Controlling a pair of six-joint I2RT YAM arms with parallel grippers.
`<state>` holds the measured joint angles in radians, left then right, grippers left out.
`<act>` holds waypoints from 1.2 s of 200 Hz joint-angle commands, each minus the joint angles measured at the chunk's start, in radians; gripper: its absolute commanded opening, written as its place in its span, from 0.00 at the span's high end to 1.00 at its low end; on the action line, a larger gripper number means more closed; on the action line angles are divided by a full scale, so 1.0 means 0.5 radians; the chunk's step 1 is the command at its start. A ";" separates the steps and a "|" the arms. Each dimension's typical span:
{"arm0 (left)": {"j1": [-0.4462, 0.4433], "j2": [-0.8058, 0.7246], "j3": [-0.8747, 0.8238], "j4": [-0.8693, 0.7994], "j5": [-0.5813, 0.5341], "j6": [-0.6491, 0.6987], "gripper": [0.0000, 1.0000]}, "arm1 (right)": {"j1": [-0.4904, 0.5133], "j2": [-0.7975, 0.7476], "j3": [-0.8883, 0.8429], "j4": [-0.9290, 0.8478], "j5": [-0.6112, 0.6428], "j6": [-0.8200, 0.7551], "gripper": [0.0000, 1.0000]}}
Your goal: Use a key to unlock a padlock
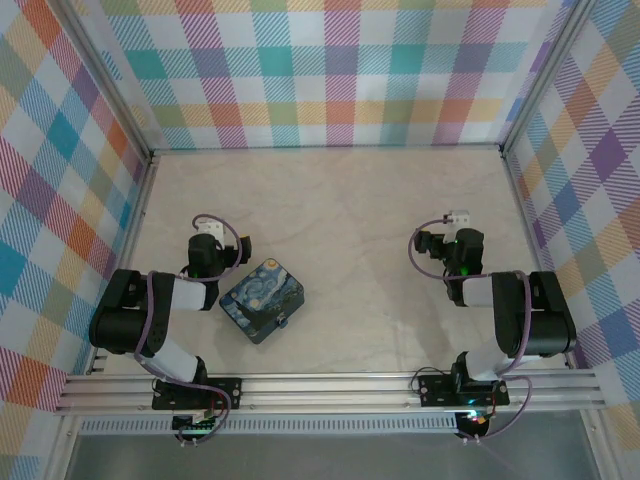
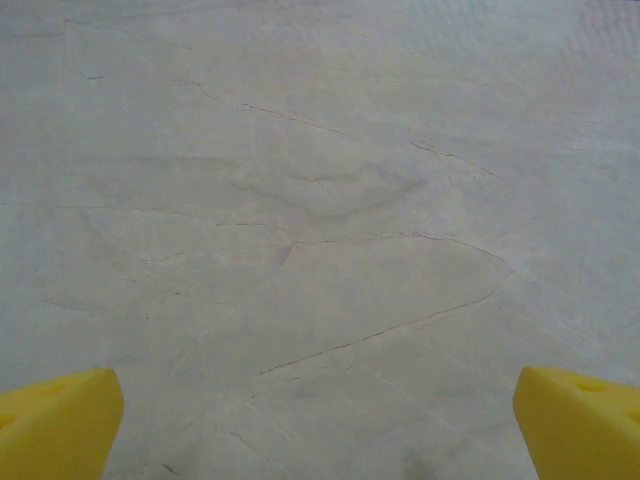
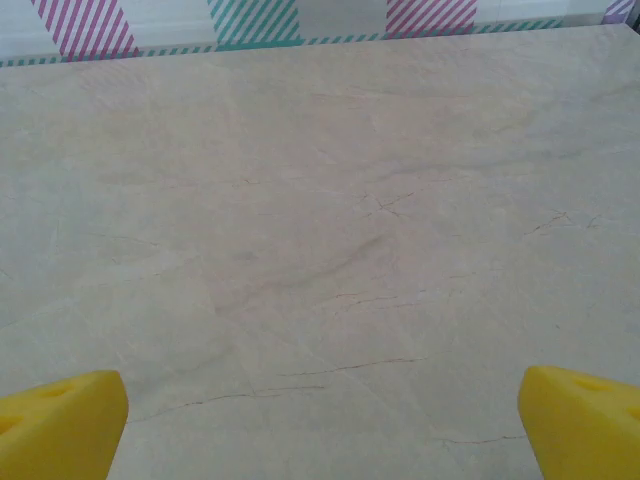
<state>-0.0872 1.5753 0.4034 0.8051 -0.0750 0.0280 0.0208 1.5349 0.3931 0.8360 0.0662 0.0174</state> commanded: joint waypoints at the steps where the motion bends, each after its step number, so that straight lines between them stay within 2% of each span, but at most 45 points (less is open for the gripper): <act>1: 0.032 -0.021 0.042 -0.004 0.021 0.032 0.00 | 0.004 0.001 0.019 0.031 -0.034 -0.006 0.00; 176: 0.041 -0.021 0.040 -0.005 0.042 0.022 0.00 | 0.002 0.001 0.018 0.031 -0.037 -0.007 0.00; 196: 0.045 -0.053 0.061 -0.071 -0.053 -0.013 0.00 | 0.000 -0.003 0.022 0.032 -0.032 -0.002 0.00; 216: 0.045 -0.174 0.139 -0.312 -0.204 -0.080 0.00 | 0.000 -0.129 0.094 -0.219 -0.062 -0.013 0.00; 240: 0.046 -0.305 0.286 -0.648 -0.231 -0.084 0.00 | 0.001 -0.281 0.255 -0.644 -0.087 -0.023 0.00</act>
<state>-0.0807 1.5101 0.4648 0.6395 -0.1356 0.0082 0.0208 1.4761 0.4343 0.6891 0.0586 0.0174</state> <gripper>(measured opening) 0.997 0.996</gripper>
